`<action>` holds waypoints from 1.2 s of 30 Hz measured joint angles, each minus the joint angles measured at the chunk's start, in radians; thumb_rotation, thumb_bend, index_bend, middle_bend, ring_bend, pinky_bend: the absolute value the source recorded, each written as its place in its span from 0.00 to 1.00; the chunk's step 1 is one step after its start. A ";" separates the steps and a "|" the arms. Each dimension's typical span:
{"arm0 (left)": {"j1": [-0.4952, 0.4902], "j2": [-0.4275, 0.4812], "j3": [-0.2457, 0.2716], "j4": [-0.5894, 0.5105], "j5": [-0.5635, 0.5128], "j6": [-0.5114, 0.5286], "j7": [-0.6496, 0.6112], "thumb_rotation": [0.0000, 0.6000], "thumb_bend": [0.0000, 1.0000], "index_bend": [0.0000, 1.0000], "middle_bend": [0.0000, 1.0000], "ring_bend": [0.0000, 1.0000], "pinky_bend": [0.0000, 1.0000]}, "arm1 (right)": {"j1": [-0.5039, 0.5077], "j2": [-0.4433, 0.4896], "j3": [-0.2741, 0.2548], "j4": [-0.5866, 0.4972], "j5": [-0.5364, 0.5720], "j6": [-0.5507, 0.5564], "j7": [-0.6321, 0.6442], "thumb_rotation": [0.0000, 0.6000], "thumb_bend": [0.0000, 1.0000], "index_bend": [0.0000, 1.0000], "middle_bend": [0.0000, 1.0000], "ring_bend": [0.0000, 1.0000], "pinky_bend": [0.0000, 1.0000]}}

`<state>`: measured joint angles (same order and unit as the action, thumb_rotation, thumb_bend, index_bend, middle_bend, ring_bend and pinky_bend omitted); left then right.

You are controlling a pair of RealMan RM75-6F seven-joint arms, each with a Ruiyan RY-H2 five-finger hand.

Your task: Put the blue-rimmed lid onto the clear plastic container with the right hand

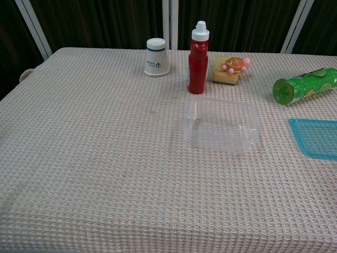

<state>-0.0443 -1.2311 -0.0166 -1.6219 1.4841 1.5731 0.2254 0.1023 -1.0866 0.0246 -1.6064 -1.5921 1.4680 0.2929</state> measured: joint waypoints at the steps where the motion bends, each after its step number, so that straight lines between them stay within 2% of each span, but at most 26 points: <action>1: 0.000 -0.001 -0.001 0.001 -0.002 -0.001 -0.001 1.00 0.06 0.13 0.05 0.00 0.00 | 0.001 0.000 0.000 -0.003 0.002 -0.002 -0.004 1.00 0.03 0.00 0.06 0.00 0.00; 13: -0.002 -0.011 -0.003 0.015 0.006 -0.019 -0.014 1.00 0.06 0.13 0.05 0.00 0.00 | 0.020 -0.011 -0.009 -0.044 0.045 -0.085 -0.067 1.00 0.03 0.00 0.07 0.00 0.00; 19: -0.011 -0.014 -0.007 0.033 0.005 -0.039 -0.028 1.00 0.06 0.13 0.05 0.00 0.00 | 0.064 -0.016 -0.011 -0.074 0.132 -0.234 -0.110 1.00 0.01 0.00 0.07 0.00 0.00; 24: -0.019 -0.020 -0.011 0.044 0.000 -0.057 -0.036 1.00 0.06 0.13 0.05 0.00 0.00 | 0.146 -0.037 0.009 -0.069 0.240 -0.389 -0.207 1.00 0.01 0.00 0.08 0.00 0.00; 30: -0.020 -0.026 -0.010 0.046 -0.009 -0.067 -0.034 1.00 0.06 0.13 0.05 0.00 0.00 | 0.232 -0.096 0.031 -0.014 0.335 -0.514 -0.306 1.00 0.01 0.00 0.09 0.00 0.00; 36: -0.017 -0.022 -0.008 0.038 -0.016 -0.072 -0.025 1.00 0.06 0.13 0.05 0.00 0.00 | 0.282 -0.148 0.040 0.061 0.412 -0.592 -0.355 1.00 0.01 0.00 0.09 0.00 0.00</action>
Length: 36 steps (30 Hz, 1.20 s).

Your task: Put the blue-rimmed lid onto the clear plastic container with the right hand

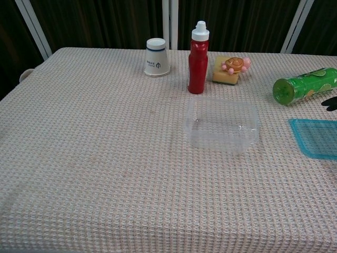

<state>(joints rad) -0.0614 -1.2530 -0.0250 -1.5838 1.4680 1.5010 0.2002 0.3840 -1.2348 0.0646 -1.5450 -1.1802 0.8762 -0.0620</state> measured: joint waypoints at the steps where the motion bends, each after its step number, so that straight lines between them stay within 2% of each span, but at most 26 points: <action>1: 0.000 0.000 0.000 -0.001 -0.001 -0.001 0.001 1.00 0.06 0.13 0.05 0.00 0.00 | 0.007 -0.007 0.000 0.012 0.006 -0.012 -0.002 1.00 0.01 0.00 0.09 0.00 0.00; 12: -0.001 0.004 -0.003 -0.015 -0.005 -0.006 0.016 1.00 0.06 0.13 0.05 0.00 0.00 | 0.044 -0.052 0.000 0.091 0.012 -0.049 0.003 1.00 0.01 0.00 0.16 0.00 0.00; 27: -0.002 0.006 -0.005 -0.019 -0.012 -0.011 0.019 1.00 0.06 0.13 0.05 0.00 0.00 | 0.055 -0.080 -0.005 0.147 -0.022 -0.057 0.076 1.00 0.01 0.00 0.16 0.00 0.00; 33: 0.001 0.010 -0.005 -0.024 -0.014 -0.008 0.022 1.00 0.06 0.13 0.05 0.00 0.00 | 0.052 -0.101 -0.002 0.178 -0.057 -0.025 0.110 1.00 0.07 0.00 0.37 0.01 0.00; 36: 0.001 0.012 -0.005 -0.026 -0.012 -0.007 0.022 1.00 0.06 0.13 0.05 0.00 0.00 | 0.043 -0.099 -0.002 0.178 -0.078 0.007 0.128 1.00 0.10 0.01 0.42 0.03 0.00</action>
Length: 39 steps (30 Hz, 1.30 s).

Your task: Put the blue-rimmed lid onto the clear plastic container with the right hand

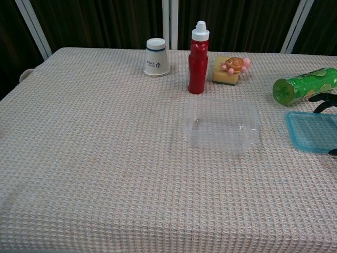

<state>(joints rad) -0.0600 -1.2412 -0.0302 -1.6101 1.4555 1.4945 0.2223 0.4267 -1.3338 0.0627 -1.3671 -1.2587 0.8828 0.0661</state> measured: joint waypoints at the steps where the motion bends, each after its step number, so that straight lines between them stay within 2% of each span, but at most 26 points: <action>1: 0.000 0.000 0.000 0.000 0.000 0.000 0.000 1.00 0.06 0.13 0.05 0.00 0.00 | -0.004 0.004 0.000 -0.004 -0.006 0.011 0.004 1.00 0.11 0.01 0.43 0.03 0.00; 10: -0.002 -0.001 0.000 0.007 0.005 -0.001 -0.009 1.00 0.06 0.13 0.05 0.00 0.00 | -0.048 0.110 0.000 -0.165 -0.072 0.126 0.055 1.00 0.11 0.01 0.44 0.04 0.00; 14: -0.004 -0.003 0.000 0.015 0.009 -0.002 -0.017 1.00 0.06 0.13 0.05 0.00 0.00 | -0.034 0.181 -0.002 -0.259 -0.088 0.100 0.043 1.00 0.11 0.01 0.44 0.04 0.00; 18: -0.002 -0.007 0.002 0.023 0.009 -0.003 -0.026 1.00 0.06 0.13 0.05 0.00 0.00 | 0.008 0.197 0.005 -0.284 -0.058 0.033 -0.022 1.00 0.11 0.01 0.44 0.04 0.00; 24: 0.004 -0.011 0.005 0.032 0.005 -0.001 -0.036 1.00 0.06 0.13 0.05 0.00 0.00 | 0.107 0.169 0.033 -0.276 0.079 -0.088 -0.135 1.00 0.11 0.01 0.44 0.04 0.00; 29: 0.008 -0.010 0.005 0.032 0.000 0.000 -0.037 1.00 0.06 0.13 0.05 0.00 0.00 | 0.204 0.101 0.059 -0.219 0.193 -0.168 -0.213 1.00 0.11 0.01 0.44 0.04 0.00; 39: 0.014 -0.007 0.004 0.036 -0.011 -0.001 -0.045 1.00 0.06 0.13 0.05 0.00 0.00 | 0.319 -0.004 0.094 -0.134 0.298 -0.218 -0.268 1.00 0.11 0.01 0.44 0.04 0.00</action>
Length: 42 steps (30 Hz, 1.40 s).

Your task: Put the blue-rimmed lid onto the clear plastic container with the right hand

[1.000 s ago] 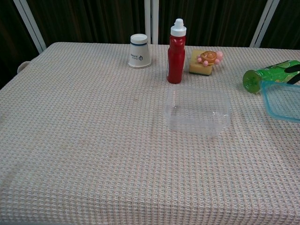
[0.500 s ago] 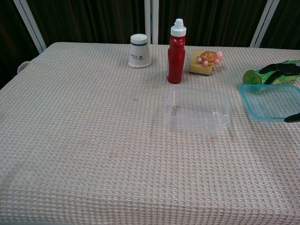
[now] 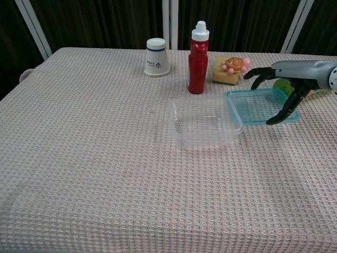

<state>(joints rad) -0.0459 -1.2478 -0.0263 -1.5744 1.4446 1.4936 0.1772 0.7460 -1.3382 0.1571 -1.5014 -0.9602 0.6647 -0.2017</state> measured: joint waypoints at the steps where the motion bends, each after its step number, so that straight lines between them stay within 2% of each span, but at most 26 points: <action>1: 0.000 0.000 0.000 0.000 0.000 0.000 -0.001 1.00 0.06 0.13 0.05 0.00 0.00 | 0.007 -0.004 0.001 0.003 0.004 -0.002 -0.003 1.00 0.11 0.01 0.44 0.04 0.00; 6: 0.001 0.002 -0.001 0.002 -0.001 0.001 -0.005 1.00 0.06 0.13 0.05 0.00 0.00 | 0.015 0.011 -0.013 -0.015 0.012 0.017 -0.029 1.00 0.11 0.01 0.43 0.04 0.00; 10: 0.003 0.000 -0.002 0.006 0.000 0.003 -0.009 1.00 0.06 0.13 0.05 0.00 0.00 | -0.025 0.064 -0.035 -0.085 -0.007 0.088 -0.035 1.00 0.11 0.01 0.43 0.04 0.00; 16: 0.000 0.002 -0.001 0.005 0.014 0.007 -0.005 1.00 0.06 0.13 0.05 0.00 0.00 | -0.125 0.170 -0.067 -0.222 -0.122 0.220 0.033 1.00 0.11 0.01 0.43 0.04 0.00; 20: -0.002 0.002 -0.001 -0.001 0.028 0.014 0.000 1.00 0.06 0.13 0.05 0.00 0.00 | -0.130 0.207 -0.066 -0.292 -0.223 0.214 0.096 1.00 0.11 0.01 0.44 0.04 0.00; 24: -0.007 0.000 -0.002 -0.004 0.031 0.010 0.007 1.00 0.06 0.13 0.05 0.00 0.00 | -0.091 0.194 -0.050 -0.323 -0.230 0.186 0.072 1.00 0.11 0.01 0.43 0.04 0.00; 31: -0.008 0.002 0.000 0.001 0.041 0.013 0.002 1.00 0.06 0.13 0.05 0.00 0.00 | 0.015 0.123 -0.015 -0.384 -0.069 0.166 -0.108 1.00 0.11 0.01 0.43 0.04 0.00; 42: -0.011 -0.008 -0.001 0.042 0.039 0.003 -0.044 1.00 0.06 0.13 0.05 0.00 0.00 | 0.213 -0.038 -0.002 -0.365 0.328 0.206 -0.349 1.00 0.11 0.01 0.42 0.04 0.00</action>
<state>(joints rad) -0.0573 -1.2557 -0.0269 -1.5322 1.4832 1.4962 0.1332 0.9593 -1.3761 0.1549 -1.8661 -0.6322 0.8704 -0.5510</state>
